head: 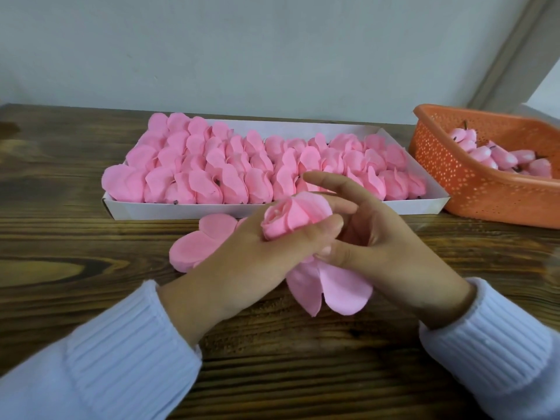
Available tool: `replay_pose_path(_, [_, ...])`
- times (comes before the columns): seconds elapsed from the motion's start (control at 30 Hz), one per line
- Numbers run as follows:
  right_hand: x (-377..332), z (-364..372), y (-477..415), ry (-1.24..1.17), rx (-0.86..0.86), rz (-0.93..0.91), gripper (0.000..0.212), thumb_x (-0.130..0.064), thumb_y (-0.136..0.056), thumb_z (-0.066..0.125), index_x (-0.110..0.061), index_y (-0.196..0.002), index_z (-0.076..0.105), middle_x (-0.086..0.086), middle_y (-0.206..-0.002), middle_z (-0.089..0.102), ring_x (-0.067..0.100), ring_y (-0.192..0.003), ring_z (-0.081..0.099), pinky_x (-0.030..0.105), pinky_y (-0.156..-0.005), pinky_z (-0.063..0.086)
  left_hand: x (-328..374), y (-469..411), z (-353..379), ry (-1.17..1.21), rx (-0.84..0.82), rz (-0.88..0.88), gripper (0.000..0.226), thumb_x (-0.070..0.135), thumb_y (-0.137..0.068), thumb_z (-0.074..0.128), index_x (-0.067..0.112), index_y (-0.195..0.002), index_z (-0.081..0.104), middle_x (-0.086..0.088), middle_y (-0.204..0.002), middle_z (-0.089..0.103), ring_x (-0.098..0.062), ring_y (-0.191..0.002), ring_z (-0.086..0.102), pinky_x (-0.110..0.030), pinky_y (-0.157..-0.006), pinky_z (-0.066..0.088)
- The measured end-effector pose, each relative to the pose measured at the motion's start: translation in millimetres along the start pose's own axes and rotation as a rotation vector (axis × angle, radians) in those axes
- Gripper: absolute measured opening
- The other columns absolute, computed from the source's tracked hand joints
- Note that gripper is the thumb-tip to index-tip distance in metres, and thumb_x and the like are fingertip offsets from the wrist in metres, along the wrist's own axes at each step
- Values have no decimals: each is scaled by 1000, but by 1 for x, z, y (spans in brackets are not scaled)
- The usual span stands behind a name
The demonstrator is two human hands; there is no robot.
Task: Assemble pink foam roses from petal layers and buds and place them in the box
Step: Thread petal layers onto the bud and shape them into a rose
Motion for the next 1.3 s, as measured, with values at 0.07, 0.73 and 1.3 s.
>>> replay_pose_path(0.07, [-2, -2, 0, 42, 27, 24, 58, -4, -78, 62, -13, -132, 44, 7, -103, 69, 19, -97, 67, 26, -82, 53, -2, -1, -1, 37, 23, -1, 29, 42, -83, 57, 33, -108, 70, -2, -110, 71, -15, -109, 65, -28, -89, 54])
replay_pose_path(0.73, [-6, -6, 5, 437, 380, -315, 4, -11, -82, 72, -11, -81, 68, 12, -76, 69, 18, -67, 64, 26, -63, 53, 3, -2, 2, 24, 192, 92, 32, 34, -87, 59, 33, -118, 58, 21, -83, 72, 10, -79, 66, -3, -64, 46])
replay_pose_path(1.3, [-7, -1, 8, 537, 532, -335, 7, -11, -83, 69, -13, -77, 65, 6, -65, 66, 23, -57, 62, 34, -54, 52, 2, 0, 6, 0, 76, 124, 37, 15, -86, 54, 10, -122, 50, 27, -53, 59, 17, -45, 53, 5, -45, 33])
Point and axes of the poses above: each hand's wrist, its own y-axis away from the middle knuckle, its own z-axis out of the palm, x = y × z, the point moved 1 cm from there along -y, towards the middle knuckle
